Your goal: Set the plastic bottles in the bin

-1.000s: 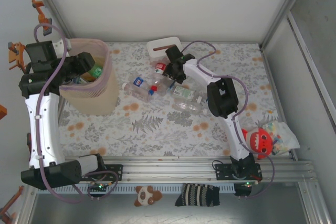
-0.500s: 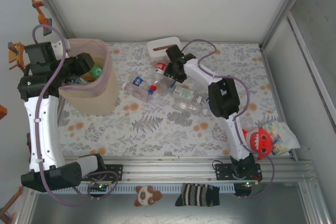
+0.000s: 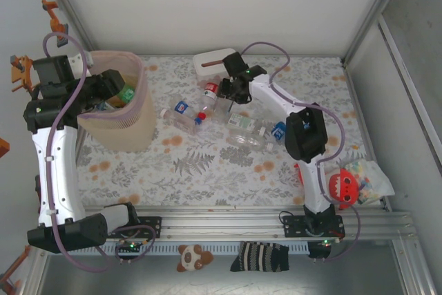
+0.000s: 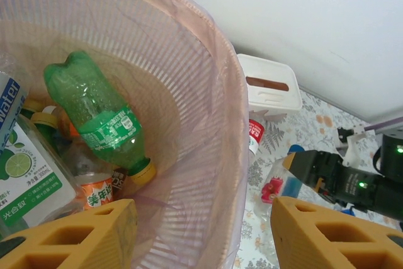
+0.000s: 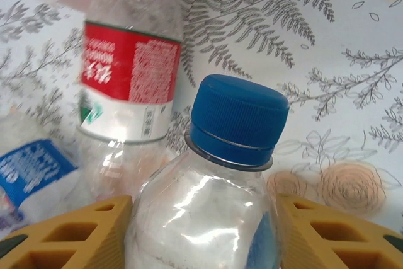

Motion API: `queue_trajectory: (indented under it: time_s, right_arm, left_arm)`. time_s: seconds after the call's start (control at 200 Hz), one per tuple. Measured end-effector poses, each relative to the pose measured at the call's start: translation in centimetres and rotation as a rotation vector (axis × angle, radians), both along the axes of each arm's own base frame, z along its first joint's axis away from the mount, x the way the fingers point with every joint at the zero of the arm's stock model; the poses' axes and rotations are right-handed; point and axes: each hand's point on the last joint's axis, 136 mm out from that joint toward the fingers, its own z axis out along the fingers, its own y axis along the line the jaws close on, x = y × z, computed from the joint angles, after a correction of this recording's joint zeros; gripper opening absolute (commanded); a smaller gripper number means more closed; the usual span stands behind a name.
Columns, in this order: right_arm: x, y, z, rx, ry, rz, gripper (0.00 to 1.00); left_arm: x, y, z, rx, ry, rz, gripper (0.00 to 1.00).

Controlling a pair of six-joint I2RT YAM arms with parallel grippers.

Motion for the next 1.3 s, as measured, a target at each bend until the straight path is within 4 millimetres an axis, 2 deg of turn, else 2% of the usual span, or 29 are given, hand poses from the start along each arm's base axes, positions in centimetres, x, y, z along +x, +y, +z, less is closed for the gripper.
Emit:
queue_trajectory:
  time_s: [0.145,0.255,0.325,0.441,0.566,0.751,0.921,1.066,1.302]
  right_arm:
    - [-3.4,0.9,2.2,-0.006,-0.005,0.102,0.53]
    - [-7.4,2.2,2.7,-0.022,0.009,0.204,0.53]
    - [-9.8,2.7,2.2,-0.046,0.032,0.264,0.53]
    - [-13.6,3.4,0.3,-0.101,0.083,0.364,0.53]
    - [-16.4,3.6,-2.1,-0.155,0.140,0.447,0.53]
    - [-18.3,4.0,-4.9,-0.207,0.189,0.515,0.53]
    - [-18.7,3.8,-6.7,-0.266,0.212,0.488,0.54]
    - [-18.6,3.4,-7.3,-0.298,0.219,0.423,0.57]
    - [-18.4,3.0,-7.4,-0.316,0.219,0.302,0.72]
  left_arm:
    - [0.0,0.0,0.1,0.000,-0.001,0.000,0.58]
    - [0.0,0.0,0.1,0.000,-0.001,0.000,0.58]
    - [0.0,0.0,0.1,-0.001,-0.001,0.001,0.58]
    - [0.0,0.0,0.1,-0.003,0.000,0.002,0.58]
    - [0.0,0.0,0.1,-0.005,0.001,0.004,0.58]
    - [0.0,0.0,0.1,-0.009,0.001,0.006,0.58]
    - [-0.2,0.0,0.3,-0.009,-0.006,0.006,0.58]
    - [-0.3,0.0,0.4,-0.011,-0.008,0.008,0.58]
    - [-0.3,0.0,0.4,-0.011,-0.008,0.008,0.59]
